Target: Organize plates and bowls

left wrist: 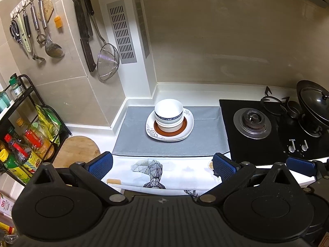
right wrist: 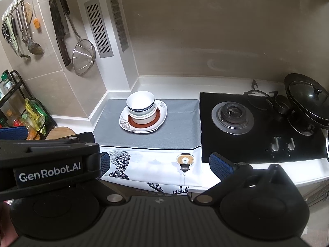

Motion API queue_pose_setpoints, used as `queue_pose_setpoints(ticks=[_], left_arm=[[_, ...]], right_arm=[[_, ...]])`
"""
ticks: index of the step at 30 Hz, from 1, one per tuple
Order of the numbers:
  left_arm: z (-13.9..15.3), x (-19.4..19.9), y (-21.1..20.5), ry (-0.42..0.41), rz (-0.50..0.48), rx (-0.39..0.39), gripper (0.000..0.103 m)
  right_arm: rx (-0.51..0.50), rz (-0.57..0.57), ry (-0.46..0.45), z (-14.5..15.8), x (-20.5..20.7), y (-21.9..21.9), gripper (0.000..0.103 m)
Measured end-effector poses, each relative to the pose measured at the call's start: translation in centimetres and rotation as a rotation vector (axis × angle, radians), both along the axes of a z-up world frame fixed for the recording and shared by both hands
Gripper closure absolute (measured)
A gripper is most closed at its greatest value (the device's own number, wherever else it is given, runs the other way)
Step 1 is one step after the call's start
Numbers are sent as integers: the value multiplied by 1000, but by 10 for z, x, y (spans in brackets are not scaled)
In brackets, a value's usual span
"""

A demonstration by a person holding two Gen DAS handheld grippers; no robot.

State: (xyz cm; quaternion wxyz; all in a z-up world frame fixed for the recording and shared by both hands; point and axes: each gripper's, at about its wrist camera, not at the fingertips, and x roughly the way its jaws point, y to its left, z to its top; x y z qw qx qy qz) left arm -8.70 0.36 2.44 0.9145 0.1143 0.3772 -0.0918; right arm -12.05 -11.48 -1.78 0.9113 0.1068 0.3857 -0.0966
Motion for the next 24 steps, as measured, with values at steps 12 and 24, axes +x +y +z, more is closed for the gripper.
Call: queue_pose_setpoints(ticks=[12, 24], left_arm=[[-2, 11, -3, -4, -14, 0, 0], [-14, 46, 3, 24, -27, -17, 0]], right_arm=[[-19, -13, 0, 0, 8, -4, 1], [-33, -26, 29, -10, 44, -2, 1]])
